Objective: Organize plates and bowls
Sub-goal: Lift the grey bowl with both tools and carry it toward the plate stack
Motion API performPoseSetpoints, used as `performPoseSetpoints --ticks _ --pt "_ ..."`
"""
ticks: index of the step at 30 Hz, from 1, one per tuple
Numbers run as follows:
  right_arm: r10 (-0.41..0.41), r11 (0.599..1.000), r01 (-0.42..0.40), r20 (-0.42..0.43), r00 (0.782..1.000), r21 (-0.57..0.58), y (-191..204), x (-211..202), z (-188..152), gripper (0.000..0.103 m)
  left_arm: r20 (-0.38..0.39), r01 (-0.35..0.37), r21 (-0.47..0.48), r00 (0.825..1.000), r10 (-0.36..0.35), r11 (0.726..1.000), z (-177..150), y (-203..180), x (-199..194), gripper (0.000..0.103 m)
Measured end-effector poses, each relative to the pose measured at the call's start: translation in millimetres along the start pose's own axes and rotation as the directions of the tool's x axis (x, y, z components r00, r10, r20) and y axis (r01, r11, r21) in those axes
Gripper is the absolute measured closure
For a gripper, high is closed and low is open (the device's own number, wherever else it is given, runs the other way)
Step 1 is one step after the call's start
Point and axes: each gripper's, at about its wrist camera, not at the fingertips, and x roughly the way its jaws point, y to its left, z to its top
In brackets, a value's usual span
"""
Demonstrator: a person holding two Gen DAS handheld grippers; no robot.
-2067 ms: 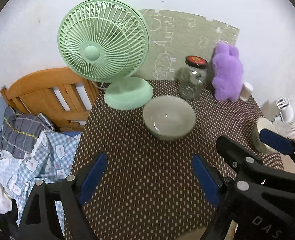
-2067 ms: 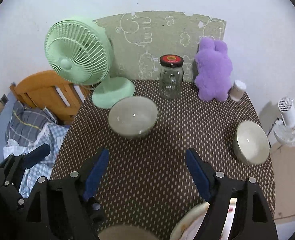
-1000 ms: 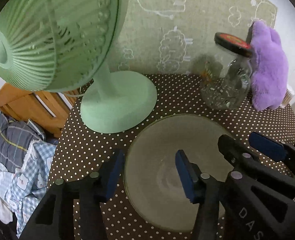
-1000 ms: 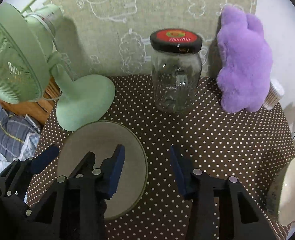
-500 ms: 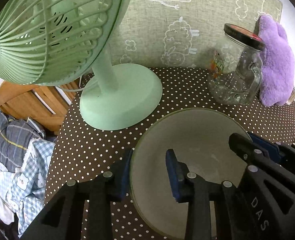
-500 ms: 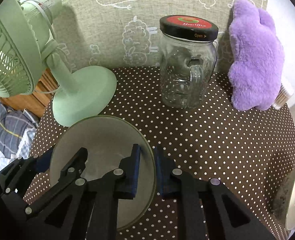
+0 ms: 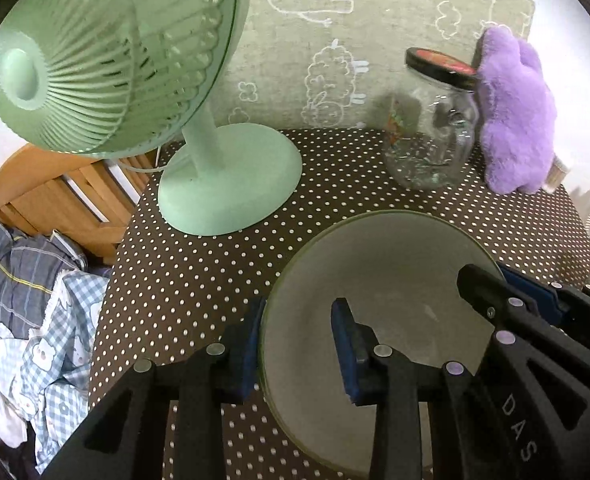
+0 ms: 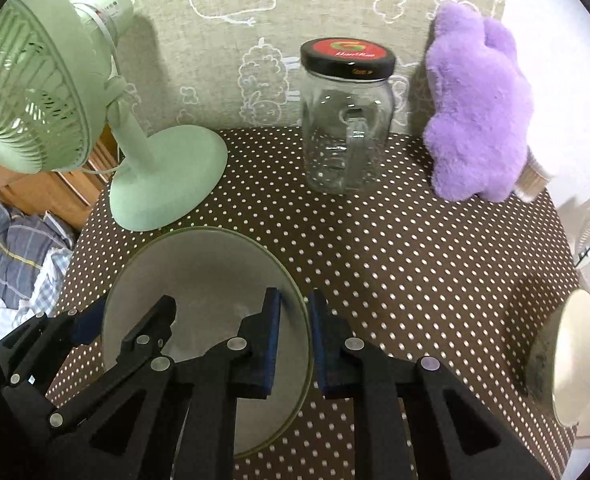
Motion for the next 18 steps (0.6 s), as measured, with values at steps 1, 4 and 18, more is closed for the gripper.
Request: performPoseSetpoints --ticks 1,4,18 --pt "-0.002 1.000 0.002 0.004 1.000 0.003 -1 -5 -2 0.085 0.004 0.002 0.001 1.000 -0.002 1.000 -2 -1 -5 0.070" --pt "-0.009 1.000 0.009 0.020 1.000 0.008 -2 -22 -6 0.085 0.020 0.009 0.003 1.000 -0.009 1.000 -5 -4 -21 0.070" --pt "-0.038 0.999 0.035 0.086 0.996 0.032 -6 -113 -40 0.085 0.080 0.039 0.025 0.996 -0.040 0.999 -29 -10 -102 0.070"
